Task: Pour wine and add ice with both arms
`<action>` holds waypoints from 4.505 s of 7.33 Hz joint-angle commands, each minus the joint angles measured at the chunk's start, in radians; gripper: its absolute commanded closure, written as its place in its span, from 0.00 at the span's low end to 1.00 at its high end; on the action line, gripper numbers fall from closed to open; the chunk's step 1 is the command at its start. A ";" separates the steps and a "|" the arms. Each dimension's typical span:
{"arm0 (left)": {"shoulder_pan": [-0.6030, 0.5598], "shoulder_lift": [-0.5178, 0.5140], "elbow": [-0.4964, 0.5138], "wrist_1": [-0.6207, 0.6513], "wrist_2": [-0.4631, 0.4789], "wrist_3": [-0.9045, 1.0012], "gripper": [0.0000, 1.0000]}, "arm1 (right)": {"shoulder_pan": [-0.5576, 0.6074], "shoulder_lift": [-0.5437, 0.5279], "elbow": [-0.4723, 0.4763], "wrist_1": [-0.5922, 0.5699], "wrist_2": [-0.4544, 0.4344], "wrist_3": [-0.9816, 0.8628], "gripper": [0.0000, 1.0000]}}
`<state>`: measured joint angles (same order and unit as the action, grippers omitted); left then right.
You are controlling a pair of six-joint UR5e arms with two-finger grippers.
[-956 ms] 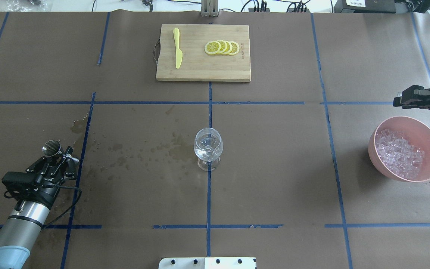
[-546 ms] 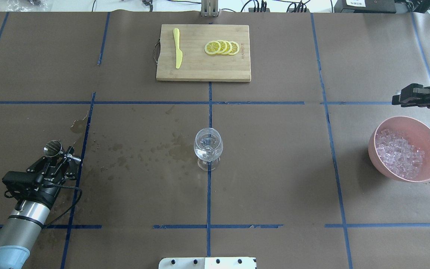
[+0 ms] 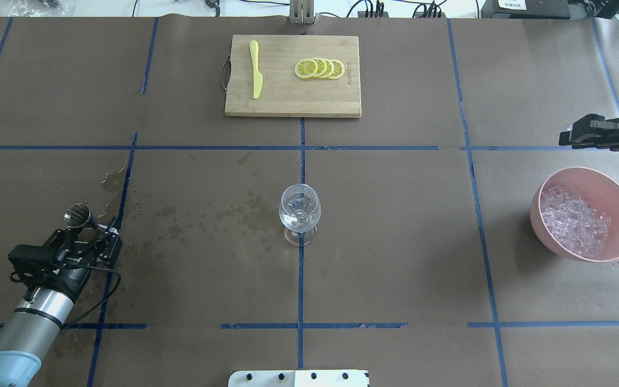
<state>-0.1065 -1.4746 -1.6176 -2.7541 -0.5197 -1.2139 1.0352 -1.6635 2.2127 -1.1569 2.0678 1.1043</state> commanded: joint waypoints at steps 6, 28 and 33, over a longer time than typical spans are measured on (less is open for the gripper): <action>-0.002 0.165 -0.194 0.017 -0.371 0.054 0.00 | -0.095 0.213 -0.036 -0.013 0.006 0.216 1.00; -0.527 0.085 -0.743 0.814 -1.340 0.146 0.00 | -0.537 0.754 -0.255 -0.326 -0.178 0.491 0.32; -0.727 -0.288 -0.759 1.313 -1.415 0.393 0.00 | -0.508 0.749 -0.240 -0.342 -0.163 0.487 0.00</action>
<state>-0.7407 -1.5817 -2.3843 -1.6605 -1.9231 -0.9494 0.5074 -0.9098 1.9652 -1.4887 1.8960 1.5925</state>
